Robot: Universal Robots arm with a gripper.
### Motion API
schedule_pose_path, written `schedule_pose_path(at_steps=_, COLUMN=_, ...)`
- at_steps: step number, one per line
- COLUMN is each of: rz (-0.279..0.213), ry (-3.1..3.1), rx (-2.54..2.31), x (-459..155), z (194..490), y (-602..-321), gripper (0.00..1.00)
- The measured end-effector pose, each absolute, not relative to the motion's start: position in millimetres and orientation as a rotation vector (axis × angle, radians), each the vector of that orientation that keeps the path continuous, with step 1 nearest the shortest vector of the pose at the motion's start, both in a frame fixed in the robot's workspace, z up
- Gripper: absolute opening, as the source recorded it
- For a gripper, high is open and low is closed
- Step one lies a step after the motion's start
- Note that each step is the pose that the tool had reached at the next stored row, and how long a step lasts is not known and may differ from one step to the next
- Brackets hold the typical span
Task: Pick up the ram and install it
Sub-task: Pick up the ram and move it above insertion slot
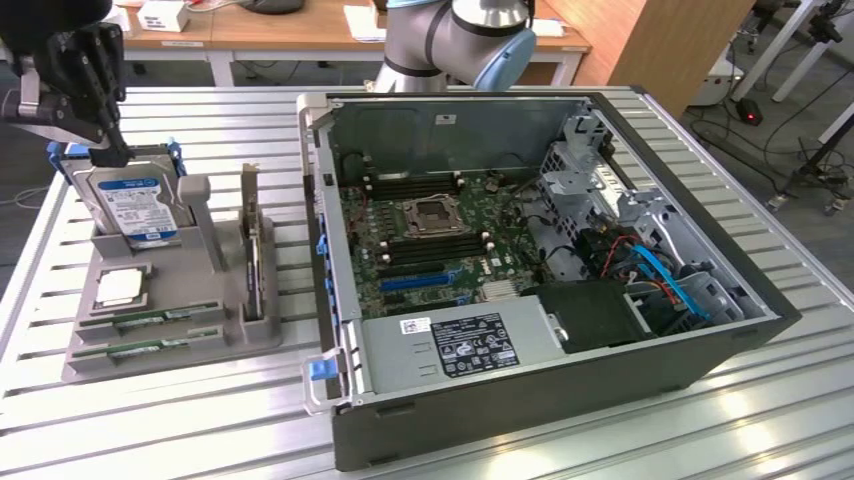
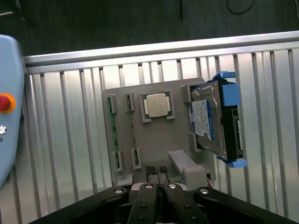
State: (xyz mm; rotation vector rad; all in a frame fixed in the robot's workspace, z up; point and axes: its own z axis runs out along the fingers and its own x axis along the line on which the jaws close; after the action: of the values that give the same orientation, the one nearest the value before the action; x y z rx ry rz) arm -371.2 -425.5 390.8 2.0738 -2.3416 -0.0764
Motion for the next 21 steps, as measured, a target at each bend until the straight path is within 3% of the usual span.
schedule_pose_path(at_steps=21, rz=-0.075, ry=-2.204, rx=2.215, x=-371.1, z=390.7, y=-425.5, gripper=0.09)
